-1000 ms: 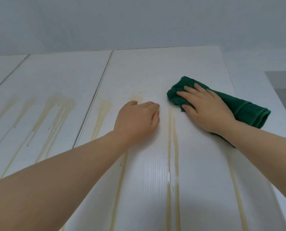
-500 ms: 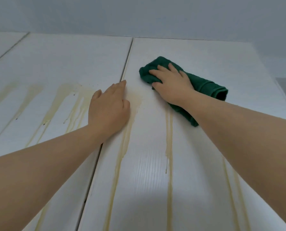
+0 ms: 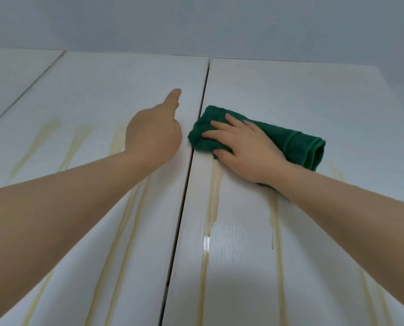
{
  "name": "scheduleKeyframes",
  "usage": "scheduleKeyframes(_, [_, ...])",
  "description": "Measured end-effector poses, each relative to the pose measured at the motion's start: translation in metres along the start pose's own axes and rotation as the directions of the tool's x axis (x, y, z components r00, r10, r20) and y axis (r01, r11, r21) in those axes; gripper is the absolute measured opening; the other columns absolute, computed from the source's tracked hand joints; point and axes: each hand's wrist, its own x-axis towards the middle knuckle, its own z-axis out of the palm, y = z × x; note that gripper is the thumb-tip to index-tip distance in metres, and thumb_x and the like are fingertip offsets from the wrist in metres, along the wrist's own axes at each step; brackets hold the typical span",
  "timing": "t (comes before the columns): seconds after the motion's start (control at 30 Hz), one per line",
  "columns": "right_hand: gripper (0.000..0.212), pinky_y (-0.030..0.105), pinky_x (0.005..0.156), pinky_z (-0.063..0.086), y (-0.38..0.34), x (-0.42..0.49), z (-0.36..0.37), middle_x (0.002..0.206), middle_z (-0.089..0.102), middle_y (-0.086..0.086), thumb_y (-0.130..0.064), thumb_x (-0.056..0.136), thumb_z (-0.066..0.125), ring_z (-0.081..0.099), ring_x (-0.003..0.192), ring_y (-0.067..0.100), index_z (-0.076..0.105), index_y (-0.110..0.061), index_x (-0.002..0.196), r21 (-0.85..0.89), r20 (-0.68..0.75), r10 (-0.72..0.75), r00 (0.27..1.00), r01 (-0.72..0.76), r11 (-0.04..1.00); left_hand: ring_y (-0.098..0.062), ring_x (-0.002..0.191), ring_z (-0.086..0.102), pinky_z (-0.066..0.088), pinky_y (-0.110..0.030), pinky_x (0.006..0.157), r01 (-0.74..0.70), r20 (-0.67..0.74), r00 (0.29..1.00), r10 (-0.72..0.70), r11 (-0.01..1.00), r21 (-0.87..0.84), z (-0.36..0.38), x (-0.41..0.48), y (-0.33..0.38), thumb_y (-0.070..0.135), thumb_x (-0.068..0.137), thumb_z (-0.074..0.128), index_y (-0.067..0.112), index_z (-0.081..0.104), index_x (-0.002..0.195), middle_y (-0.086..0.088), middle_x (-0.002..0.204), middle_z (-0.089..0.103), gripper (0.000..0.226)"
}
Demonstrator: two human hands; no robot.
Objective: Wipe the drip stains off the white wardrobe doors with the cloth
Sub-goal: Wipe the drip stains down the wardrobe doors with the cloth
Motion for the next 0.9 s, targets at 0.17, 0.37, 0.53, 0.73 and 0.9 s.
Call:
scheduleKeyframes(0.17, [0.045,0.039,0.116,0.003,0.005,0.017,-0.003,0.156,0.018,-0.005,-0.032,0.1,0.031,0.006,0.145,0.02,0.029,-0.032,0.145,0.019,-0.099,0.369,0.924,-0.369,0.929,-0.032,0.108,0.053,0.041,-0.037,0.081,-0.03,0.061,0.998,0.025,0.996,0.083,-0.017,-0.009,-0.01,0.004,0.092,0.029,0.025,0.019,0.148,0.002,0.143,0.044,0.061])
scheduleKeyframes(0.37, [0.043,0.035,0.116,0.001,-0.032,0.001,0.006,0.155,0.019,-0.011,-0.036,0.1,0.033,0.004,0.145,0.014,0.031,-0.038,0.143,0.028,0.019,0.022,1.0,-0.023,0.999,-0.03,0.103,0.053,0.036,-0.034,0.077,-0.073,-0.027,0.997,0.074,0.997,0.032,-0.022,-0.024,-0.014,0.017,0.099,0.03,0.019,0.007,0.15,-0.001,0.142,0.044,0.056])
scheduleKeyframes(0.53, [0.043,0.041,0.115,-0.001,-0.014,-0.002,0.006,0.156,0.018,-0.007,-0.034,0.1,0.031,0.005,0.145,0.02,0.032,-0.036,0.143,0.013,-0.107,0.381,0.918,-0.382,0.924,-0.021,0.133,0.034,0.018,-0.03,0.11,-0.134,0.077,0.989,0.124,0.981,0.138,-0.015,-0.036,-0.012,0.012,0.099,0.027,0.017,0.008,0.151,-0.001,0.152,0.03,0.055])
scheduleKeyframes(0.73, [0.043,0.036,0.115,0.001,-0.028,-0.02,0.005,0.154,0.02,-0.014,-0.039,0.098,0.036,0.005,0.144,0.014,0.034,-0.04,0.141,-0.014,0.025,-0.068,0.997,0.069,0.998,-0.018,0.139,0.026,0.016,-0.032,0.111,-0.133,0.149,0.983,0.105,0.972,0.195,-0.012,-0.036,-0.007,0.01,0.098,0.028,0.015,0.018,0.149,-0.002,0.153,0.027,0.052])
scheduleKeyframes(0.9, [0.044,0.04,0.115,-0.002,-0.007,-0.017,0.005,0.157,0.016,-0.007,-0.036,0.1,0.03,0.003,0.145,0.02,0.029,-0.037,0.144,-0.012,-0.09,0.34,0.936,-0.342,0.94,-0.015,0.142,0.019,0.011,-0.034,0.114,-0.21,0.178,0.969,0.169,0.946,0.247,-0.005,-0.04,0.0,0.016,0.1,0.027,0.019,0.019,0.149,0.003,0.158,0.01,0.05])
